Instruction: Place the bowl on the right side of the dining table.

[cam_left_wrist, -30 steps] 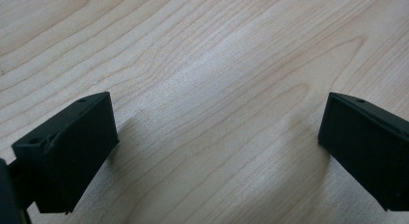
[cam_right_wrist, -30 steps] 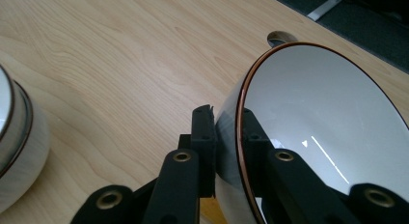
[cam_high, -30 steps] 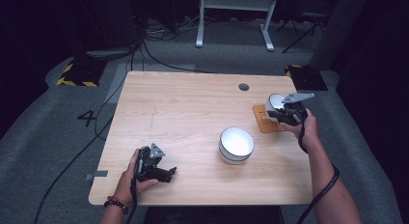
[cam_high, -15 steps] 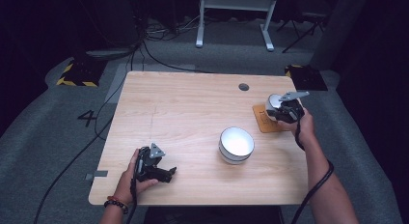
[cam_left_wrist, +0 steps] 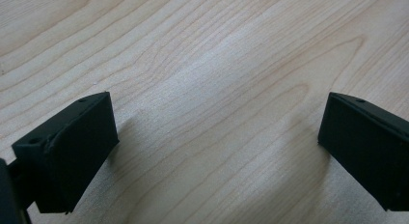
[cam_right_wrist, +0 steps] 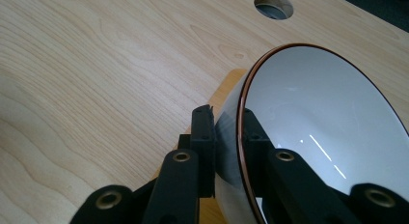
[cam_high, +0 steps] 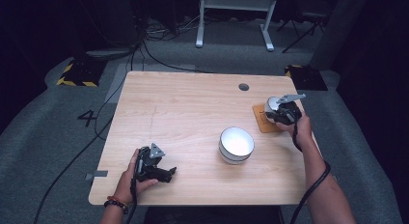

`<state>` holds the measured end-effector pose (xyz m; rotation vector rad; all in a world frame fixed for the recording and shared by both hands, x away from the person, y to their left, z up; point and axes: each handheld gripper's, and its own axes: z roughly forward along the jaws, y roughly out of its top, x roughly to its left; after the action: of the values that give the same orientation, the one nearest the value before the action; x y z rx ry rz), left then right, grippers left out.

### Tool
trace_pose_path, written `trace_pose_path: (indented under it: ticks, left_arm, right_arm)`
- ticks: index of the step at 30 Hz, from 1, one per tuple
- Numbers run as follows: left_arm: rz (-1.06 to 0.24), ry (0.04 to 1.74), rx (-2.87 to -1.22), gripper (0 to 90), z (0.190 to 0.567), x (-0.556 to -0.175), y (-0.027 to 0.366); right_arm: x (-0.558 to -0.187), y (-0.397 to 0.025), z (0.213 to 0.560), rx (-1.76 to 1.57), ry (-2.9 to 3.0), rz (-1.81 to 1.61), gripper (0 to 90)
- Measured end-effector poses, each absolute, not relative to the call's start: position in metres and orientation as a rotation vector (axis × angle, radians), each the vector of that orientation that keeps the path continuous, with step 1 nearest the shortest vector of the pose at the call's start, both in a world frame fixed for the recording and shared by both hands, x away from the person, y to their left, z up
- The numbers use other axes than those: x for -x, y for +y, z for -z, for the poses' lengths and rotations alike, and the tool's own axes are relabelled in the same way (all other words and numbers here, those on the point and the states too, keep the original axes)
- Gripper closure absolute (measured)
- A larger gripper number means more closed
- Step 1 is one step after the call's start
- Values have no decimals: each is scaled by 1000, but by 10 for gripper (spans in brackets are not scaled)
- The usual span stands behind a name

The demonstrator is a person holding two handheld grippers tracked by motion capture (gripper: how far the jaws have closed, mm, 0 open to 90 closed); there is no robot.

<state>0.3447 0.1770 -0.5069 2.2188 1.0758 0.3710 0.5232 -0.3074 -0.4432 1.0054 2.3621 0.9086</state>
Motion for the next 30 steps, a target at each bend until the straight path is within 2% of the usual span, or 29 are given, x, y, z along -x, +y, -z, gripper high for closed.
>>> trace_pose_path:
  ticks: [13, 30]
  left_arm:
    - [-369, 1075, -2222, 4, 507, -345, 177]
    - [-370, 1077, -2221, 3, 507, -345, 177]
  right_arm:
    - [-521, -294, 453, -1007, 2363, -868, 819]
    - [-523, -302, 457, -1050, 2372, -954, 801]
